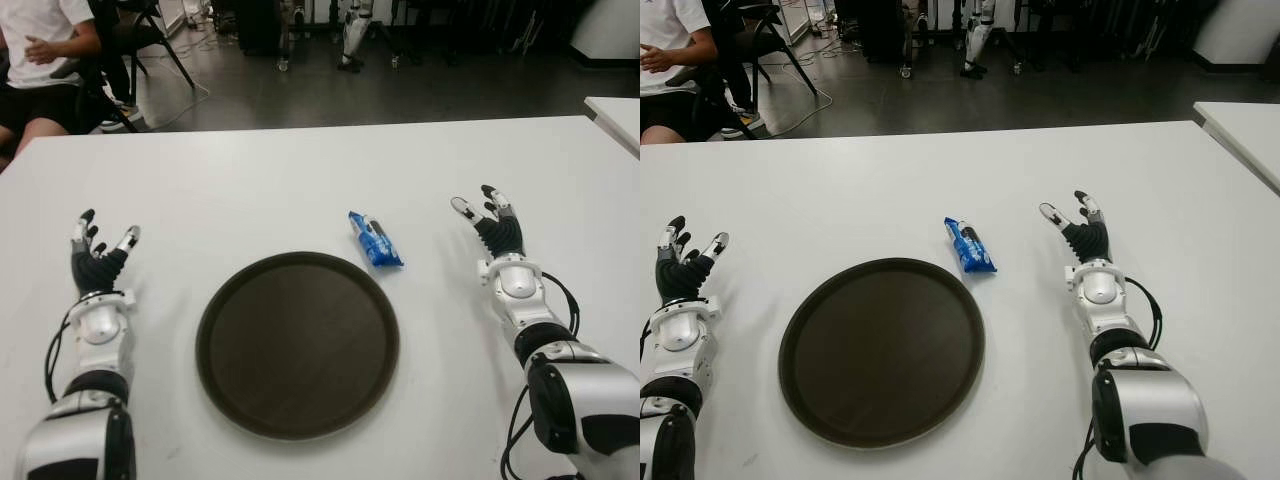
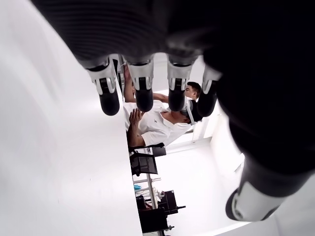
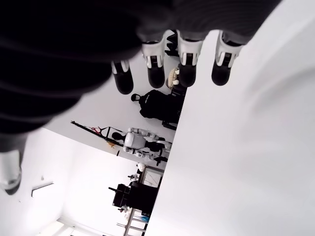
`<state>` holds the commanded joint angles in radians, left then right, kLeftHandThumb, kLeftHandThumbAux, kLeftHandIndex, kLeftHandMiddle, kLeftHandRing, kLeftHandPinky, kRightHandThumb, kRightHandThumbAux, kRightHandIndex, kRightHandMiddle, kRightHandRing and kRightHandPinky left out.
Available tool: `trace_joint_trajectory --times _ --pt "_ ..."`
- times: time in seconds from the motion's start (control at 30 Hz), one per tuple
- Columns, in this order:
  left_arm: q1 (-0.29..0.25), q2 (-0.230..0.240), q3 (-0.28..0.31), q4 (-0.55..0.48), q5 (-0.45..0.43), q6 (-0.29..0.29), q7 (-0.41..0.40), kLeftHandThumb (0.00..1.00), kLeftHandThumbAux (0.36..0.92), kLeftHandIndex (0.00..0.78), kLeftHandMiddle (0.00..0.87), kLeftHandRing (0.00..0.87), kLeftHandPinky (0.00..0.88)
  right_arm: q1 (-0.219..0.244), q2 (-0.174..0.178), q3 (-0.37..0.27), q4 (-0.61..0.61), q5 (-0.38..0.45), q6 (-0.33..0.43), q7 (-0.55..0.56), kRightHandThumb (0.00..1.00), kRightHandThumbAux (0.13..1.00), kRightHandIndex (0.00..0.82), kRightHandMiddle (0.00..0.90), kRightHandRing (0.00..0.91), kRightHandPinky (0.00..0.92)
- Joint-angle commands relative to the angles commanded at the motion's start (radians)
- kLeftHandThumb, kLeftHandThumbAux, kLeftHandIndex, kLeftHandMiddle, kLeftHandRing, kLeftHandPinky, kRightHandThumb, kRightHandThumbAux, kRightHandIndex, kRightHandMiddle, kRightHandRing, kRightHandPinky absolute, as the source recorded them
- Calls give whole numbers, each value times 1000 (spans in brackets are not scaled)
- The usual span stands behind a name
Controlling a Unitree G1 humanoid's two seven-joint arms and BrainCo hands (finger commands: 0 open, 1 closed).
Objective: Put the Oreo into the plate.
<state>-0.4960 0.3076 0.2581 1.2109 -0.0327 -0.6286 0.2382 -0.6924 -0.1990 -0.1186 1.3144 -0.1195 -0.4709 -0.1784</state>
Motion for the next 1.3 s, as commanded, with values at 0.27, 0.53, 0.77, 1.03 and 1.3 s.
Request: trace_joint_trajectory --times 0.27,0.53,0.77,1.03,1.3 --pt "1 4 -5 -1 12 2 6 0 698 0 0 0 0 -14 9 27 -11 -28 5 -41 0 470 0 0 0 0" --pt "0 5 -24 -1 44 0 38 0 677 0 0 0 0 -5 52 127 -156 -120 0 -165 0 478 0 0 0 0" --pt "0 6 -40 -1 70 -5 59 0 686 0 0 0 0 39 88 218 -246 -221 35 -256 0 569 0 0 0 0" --pt "-1 9 -57 0 93 -16 87 0 698 0 0 0 0 32 79 297 -300 -298 184 -214 0 555 0 0 0 12" --pt "-5 11 -51 11 92 -13 90 0 709 0 0 0 0 64 85 312 -419 -284 302 -126 21 586 0 0 0 37"
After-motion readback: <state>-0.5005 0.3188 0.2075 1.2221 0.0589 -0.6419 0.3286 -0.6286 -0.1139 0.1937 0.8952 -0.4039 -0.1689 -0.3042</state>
